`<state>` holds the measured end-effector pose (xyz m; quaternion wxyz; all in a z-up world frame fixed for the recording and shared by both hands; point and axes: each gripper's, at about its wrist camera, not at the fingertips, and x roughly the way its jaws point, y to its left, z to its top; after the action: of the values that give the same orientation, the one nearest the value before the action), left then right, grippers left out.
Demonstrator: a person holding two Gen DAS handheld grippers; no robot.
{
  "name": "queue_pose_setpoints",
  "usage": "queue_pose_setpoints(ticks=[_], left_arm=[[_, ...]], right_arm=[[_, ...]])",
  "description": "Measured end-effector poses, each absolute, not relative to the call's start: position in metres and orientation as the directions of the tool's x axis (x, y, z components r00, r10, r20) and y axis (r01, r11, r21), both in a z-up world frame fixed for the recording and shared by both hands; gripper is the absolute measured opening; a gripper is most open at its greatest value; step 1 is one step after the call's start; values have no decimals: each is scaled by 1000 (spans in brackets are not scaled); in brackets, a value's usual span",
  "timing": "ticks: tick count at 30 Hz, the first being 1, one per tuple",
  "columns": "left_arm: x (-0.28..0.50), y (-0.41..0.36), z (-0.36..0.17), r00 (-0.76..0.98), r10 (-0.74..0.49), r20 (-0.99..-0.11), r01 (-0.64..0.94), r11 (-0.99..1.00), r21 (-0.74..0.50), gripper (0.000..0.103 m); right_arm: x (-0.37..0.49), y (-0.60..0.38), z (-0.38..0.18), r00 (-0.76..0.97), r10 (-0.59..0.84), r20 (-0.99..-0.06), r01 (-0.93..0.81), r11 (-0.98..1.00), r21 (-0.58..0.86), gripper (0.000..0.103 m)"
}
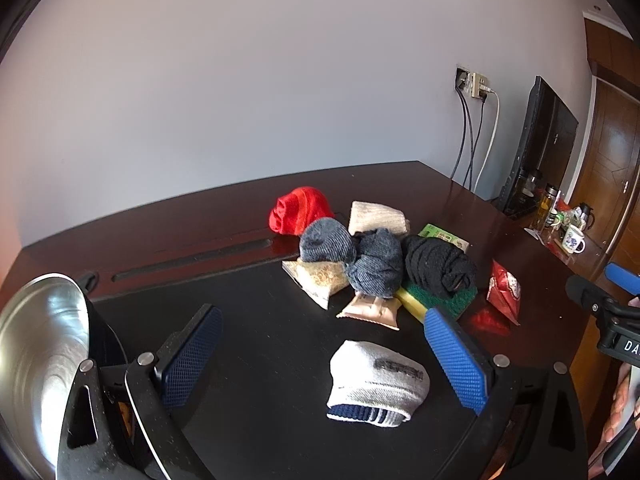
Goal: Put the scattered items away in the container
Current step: 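Grasp the white-and-navy sock with the left gripper while the right gripper approaches the red snack bag, then lift the sock with the left gripper while the right gripper grasps the red snack bag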
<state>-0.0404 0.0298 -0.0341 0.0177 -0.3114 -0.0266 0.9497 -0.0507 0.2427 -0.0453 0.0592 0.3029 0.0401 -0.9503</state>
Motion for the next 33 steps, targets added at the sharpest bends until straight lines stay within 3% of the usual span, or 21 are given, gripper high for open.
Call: queue_pose_setpoints(ticks=[6, 13, 26, 30, 33], left_arm=[[-40, 35, -43, -786, 92, -612, -42, -995, -96, 102], [-53, 59, -77, -702, 97, -705, -80, -995, -57, 102], [-61, 62, -95, -661, 83, -746, -79, -996, -42, 101], [-64, 62, -98, -648, 121, -752, -97, -992, -76, 74], [-64, 61, -98, -649, 128, -750, -99, -992, -84, 73]], right_arm=[[-52, 243, -48, -806, -97, -584, 142, -989, -32, 103], [-57, 248, -60, -796, -116, -594, 155, -988, -14, 103], [-75, 257, -87, -740, -133, -659, 162, -987, 18, 103], [-84, 257, -95, -741, -139, -657, 163, -986, 25, 103], [-88, 259, -100, -728, -153, -668, 162, -986, 50, 103]])
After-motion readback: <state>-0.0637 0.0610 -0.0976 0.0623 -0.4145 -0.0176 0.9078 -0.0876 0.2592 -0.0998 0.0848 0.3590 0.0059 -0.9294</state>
